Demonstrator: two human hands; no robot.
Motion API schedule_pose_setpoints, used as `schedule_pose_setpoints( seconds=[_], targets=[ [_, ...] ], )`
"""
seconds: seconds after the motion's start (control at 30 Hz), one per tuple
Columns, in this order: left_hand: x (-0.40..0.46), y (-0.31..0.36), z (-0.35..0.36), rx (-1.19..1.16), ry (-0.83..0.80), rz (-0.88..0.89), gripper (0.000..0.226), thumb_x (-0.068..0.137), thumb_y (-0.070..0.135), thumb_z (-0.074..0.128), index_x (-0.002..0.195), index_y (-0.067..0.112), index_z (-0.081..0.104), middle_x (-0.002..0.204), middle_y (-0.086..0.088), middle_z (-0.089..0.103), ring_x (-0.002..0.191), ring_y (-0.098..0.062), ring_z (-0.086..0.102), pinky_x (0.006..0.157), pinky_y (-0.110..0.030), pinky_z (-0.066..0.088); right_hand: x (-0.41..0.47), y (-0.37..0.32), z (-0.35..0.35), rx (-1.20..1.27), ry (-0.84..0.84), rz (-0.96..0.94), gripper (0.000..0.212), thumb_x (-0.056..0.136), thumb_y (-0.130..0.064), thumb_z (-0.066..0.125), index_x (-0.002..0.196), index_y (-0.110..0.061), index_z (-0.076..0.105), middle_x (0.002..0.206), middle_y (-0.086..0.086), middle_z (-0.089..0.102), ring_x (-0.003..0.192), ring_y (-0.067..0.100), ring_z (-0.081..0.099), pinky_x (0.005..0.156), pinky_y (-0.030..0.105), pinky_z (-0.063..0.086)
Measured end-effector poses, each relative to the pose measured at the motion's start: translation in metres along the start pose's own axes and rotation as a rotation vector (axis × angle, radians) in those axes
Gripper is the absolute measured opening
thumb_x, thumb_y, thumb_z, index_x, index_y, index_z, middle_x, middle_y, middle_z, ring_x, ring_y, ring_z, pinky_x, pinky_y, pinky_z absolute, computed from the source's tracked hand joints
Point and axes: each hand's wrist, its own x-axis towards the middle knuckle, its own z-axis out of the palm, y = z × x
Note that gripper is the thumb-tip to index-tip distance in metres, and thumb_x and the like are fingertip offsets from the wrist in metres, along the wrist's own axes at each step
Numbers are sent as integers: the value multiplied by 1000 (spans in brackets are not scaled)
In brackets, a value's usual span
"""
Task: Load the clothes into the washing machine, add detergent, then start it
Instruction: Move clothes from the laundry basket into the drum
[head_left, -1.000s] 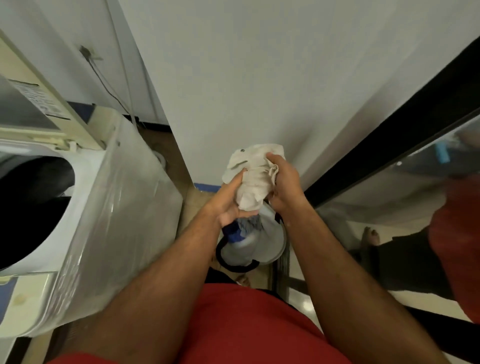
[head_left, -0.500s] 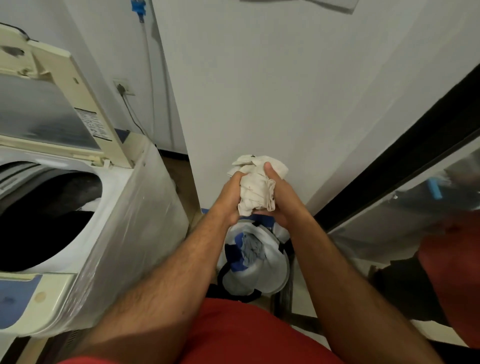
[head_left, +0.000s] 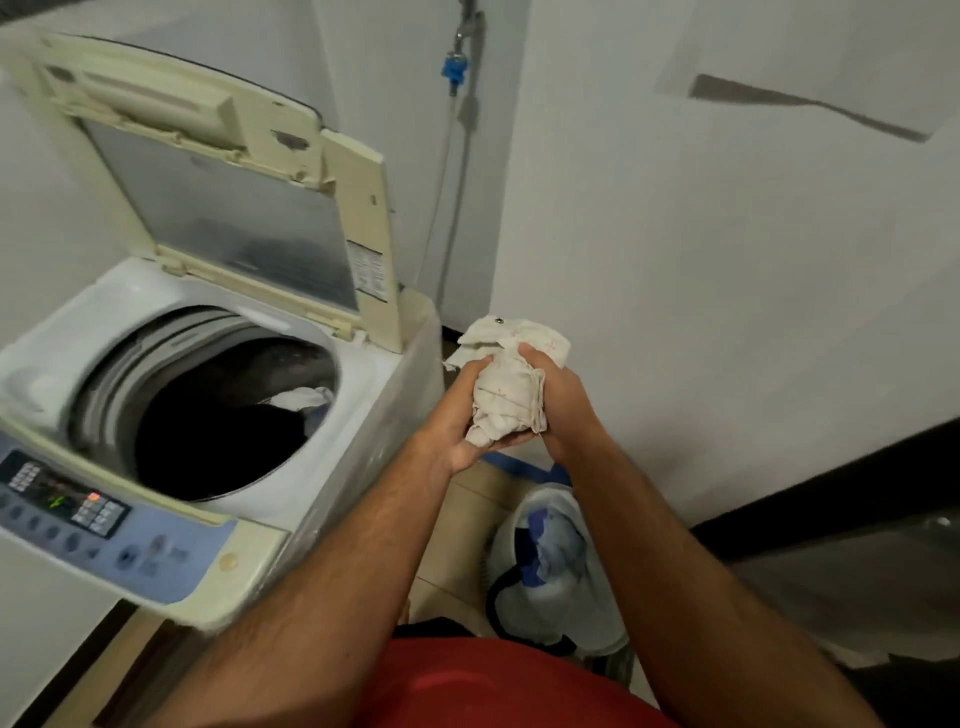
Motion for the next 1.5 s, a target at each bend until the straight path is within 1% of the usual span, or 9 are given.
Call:
schedule_pose_setpoints(
  seconds=[0.23,0.3,0.4,0.53,0.7,0.97,1.13,1.33,1.5],
  targets=[
    [-30,71,-85,-1,138,223,40,95,29,49,122,2,62,121,-20,65,115,-34,60,105,-48,43,19,21,105,-539,80,-255,58,88,-53,63,132,-24,40,135,0,52,116,14,58,94,23,51],
    [-41,86,-108,-17,249,289,37,94,24,53,121,2,62,117,-20,66,112,-34,62,98,-48,49,22,27,129,-592,-53,-303,73,87,-57,60,148,-33,28,149,-7,43,131,12,48,105,31,46],
    [-57,103,-140,-52,416,324,34,91,23,55,117,4,64,110,-19,70,100,-33,68,72,-38,59,20,40,167,-682,-431,-295,52,83,-56,64,130,-59,42,127,-35,54,119,-10,52,96,14,45],
    [-76,121,-180,-85,410,262,36,88,28,55,111,3,67,108,-21,70,96,-32,69,73,-39,57,27,68,212,-645,-593,-187,74,77,-25,81,141,-25,45,135,3,58,127,21,55,102,43,49],
    [-96,137,-223,-125,453,232,36,93,31,47,102,5,70,90,-16,74,75,-27,73,52,-30,56,30,97,257,-559,-533,61,38,75,-19,80,101,-43,68,94,-7,74,85,16,74,60,35,60],
    [-120,154,-292,-57,805,262,32,91,58,45,96,29,57,97,3,62,93,-19,59,79,-39,50,59,101,326,-663,-450,208,19,82,-3,73,95,-15,69,103,16,68,84,32,69,80,59,57],
    [-121,160,-301,-86,816,318,44,92,57,46,126,29,48,117,3,48,112,-22,50,95,-46,49,97,85,356,-823,-333,110,67,78,-26,80,133,-9,46,123,19,60,92,30,68,56,41,58],
    [-104,161,-279,-47,779,355,23,95,49,46,104,29,53,96,13,54,94,-10,55,83,-37,51,105,71,333,-1042,-312,-136,80,84,-34,72,150,-13,32,152,11,41,133,31,46,107,47,44],
    [-80,151,-241,115,683,358,16,95,45,49,97,30,54,100,10,55,100,-13,55,86,-37,51,81,71,278,-926,-320,-88,64,86,-31,71,141,-13,44,142,12,48,129,27,49,105,49,46]
  ],
)
